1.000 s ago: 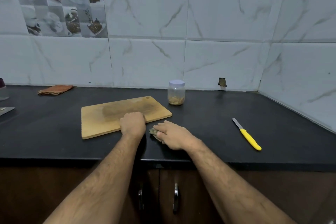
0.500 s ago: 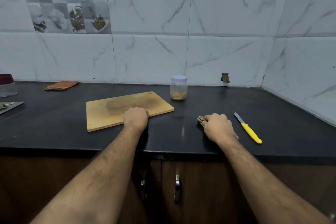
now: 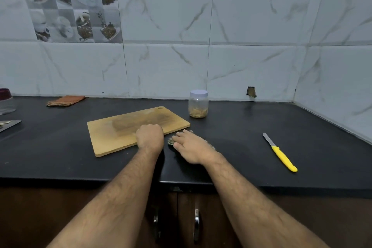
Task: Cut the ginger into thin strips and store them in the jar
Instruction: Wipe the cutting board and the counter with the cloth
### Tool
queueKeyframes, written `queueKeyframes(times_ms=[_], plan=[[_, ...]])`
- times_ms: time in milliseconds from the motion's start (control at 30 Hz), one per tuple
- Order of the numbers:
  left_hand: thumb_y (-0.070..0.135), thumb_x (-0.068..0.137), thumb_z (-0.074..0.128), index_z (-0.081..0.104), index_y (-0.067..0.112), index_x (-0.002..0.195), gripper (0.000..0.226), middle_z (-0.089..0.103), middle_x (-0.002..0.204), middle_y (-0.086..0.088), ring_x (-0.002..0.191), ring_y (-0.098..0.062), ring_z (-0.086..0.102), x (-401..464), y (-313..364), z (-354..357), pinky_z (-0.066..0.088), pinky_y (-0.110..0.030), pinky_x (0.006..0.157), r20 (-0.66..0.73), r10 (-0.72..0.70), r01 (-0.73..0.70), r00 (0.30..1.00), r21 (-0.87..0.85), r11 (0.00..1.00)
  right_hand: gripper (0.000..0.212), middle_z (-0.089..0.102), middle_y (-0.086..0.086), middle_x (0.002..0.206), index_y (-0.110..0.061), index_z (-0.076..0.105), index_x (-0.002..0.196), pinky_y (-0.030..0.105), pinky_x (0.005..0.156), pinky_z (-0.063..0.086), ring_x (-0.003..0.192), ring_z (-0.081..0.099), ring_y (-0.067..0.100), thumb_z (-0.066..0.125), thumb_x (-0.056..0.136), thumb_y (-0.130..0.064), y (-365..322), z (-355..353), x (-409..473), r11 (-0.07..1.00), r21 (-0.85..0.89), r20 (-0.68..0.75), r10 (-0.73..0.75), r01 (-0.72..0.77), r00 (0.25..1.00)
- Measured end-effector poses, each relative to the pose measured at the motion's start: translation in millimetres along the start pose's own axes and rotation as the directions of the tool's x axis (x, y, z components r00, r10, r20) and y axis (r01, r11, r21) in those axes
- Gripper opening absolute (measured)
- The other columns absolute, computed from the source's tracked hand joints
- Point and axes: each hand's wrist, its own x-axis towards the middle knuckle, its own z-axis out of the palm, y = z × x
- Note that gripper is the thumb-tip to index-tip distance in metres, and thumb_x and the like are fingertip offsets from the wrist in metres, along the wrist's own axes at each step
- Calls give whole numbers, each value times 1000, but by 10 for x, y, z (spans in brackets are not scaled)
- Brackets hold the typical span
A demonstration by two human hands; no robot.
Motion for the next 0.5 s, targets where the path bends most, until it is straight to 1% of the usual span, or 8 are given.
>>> queueKeyframes(times_ms=[33, 133, 267, 367, 433, 467, 500], plan=[[15, 93, 48, 74, 22, 102, 28, 71, 105, -1, 100, -24, 64, 8, 2, 19, 48, -32, 76, -2, 1, -1, 1000, 9, 1000, 42, 46, 6, 148, -13, 53, 139, 44, 115, 27, 140, 33, 25, 32, 107, -30, 21, -23, 29, 1000, -27, 16, 0, 0, 1000], [13, 91, 46, 72, 22, 102, 30, 69, 106, -2, 101, -25, 62, 12, 15, 72, 45, -32, 77, 6, -16, 15, 1000, 29, 999, 43, 48, 3, 145, -17, 50, 142, 43, 109, 34, 135, 38, 25, 31, 107, -32, 122, -23, 150, 995, -101, -9, 4, -4, 1000], [11, 89, 48, 73, 21, 100, 29, 70, 104, -2, 99, -25, 63, 75, 36, 46, 48, -33, 77, 45, -43, 43, 998, 1, 999, 44, 43, 3, 152, -19, 46, 147, 43, 112, 35, 138, 39, 25, 34, 106, -33, 276, -82, 329, 994, -59, 1, 94, -94, 996], [8, 87, 49, 73, 22, 98, 30, 69, 102, -2, 97, -25, 63, 72, 40, 42, 48, -33, 77, 59, -50, 49, 997, 7, 999, 43, 45, 5, 150, -20, 47, 147, 45, 109, 39, 134, 42, 28, 35, 106, -30, 436, -209, 360, 971, -87, -12, 224, -224, 975], [8, 88, 49, 72, 20, 101, 30, 68, 107, -4, 101, -26, 62, 71, 63, 22, 46, -33, 77, 68, -57, 56, 996, 18, 998, 39, 51, 7, 141, -21, 52, 141, 43, 104, 44, 128, 48, 29, 38, 105, -26, 519, -261, 355, 932, -69, -66, 352, -356, 934], [8, 88, 48, 70, 19, 103, 29, 68, 109, -5, 103, -26, 62, 80, 88, 8, 45, -33, 77, 77, -60, 59, 995, 13, 998, 36, 53, 7, 138, -21, 55, 137, 43, 101, 44, 125, 50, 29, 41, 104, -24, 530, -275, 359, 910, -42, -106, 406, -412, 908], [8, 88, 48, 69, 18, 104, 28, 68, 110, -5, 103, -27, 62, 90, 123, -9, 45, -33, 78, 81, -53, 53, 995, 0, 999, 35, 55, 7, 135, -20, 56, 133, 42, 100, 44, 123, 51, 29, 44, 101, -22, 538, -262, 382, 898, 4, -153, 435, -440, 887]])
